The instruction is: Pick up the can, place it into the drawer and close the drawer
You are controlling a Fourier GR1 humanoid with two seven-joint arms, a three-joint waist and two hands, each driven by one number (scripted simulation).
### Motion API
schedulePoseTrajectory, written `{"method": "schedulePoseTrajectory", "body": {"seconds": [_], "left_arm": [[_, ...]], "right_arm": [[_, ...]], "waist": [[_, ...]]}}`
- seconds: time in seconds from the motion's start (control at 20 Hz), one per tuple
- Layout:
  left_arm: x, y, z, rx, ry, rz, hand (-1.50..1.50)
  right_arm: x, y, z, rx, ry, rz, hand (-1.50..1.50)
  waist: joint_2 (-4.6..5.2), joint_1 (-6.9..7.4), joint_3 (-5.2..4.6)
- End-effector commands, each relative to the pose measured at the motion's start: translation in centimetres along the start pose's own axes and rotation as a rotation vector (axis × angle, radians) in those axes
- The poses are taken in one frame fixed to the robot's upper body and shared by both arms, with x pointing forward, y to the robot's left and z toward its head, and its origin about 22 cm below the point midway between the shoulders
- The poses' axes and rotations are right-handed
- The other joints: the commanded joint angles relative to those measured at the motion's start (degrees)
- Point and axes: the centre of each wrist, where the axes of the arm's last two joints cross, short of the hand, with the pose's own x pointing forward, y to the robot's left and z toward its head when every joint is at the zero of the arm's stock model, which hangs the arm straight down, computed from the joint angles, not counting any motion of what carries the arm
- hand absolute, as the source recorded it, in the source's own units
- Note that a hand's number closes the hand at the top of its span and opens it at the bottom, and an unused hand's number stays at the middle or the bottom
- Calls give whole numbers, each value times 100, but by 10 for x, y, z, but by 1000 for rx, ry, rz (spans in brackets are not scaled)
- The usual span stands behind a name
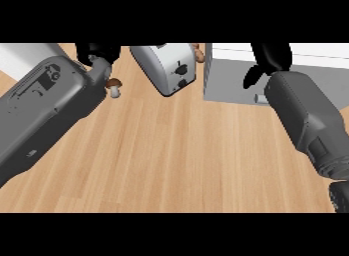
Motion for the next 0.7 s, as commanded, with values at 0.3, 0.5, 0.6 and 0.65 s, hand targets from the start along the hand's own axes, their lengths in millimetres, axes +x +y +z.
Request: {"method": "schedulePoseTrajectory", "body": {"seconds": [0.3, 0.5, 0.6, 0.65], "left_arm": [[6, -3, 5, -19, 0, 0, -150], [8, 6, 7, -17, 21, 6, -150], [7, 8, 6, 2, 7, 5, -150], [9, 11, 7, 2, 3, 17, -150]], "right_arm": [[34, -28, -29, -51, 63, -601, -150], [31, -32, -31, -72, 83, -734, -150], [18, -38, -32, -80, 65, -736, -150], [15, -46, -37, -78, 83, -755, -150]], "waist": [[-47, 16, -1], [-68, 79, -22], [-48, -15, -31], [-27, 83, -34]]}}
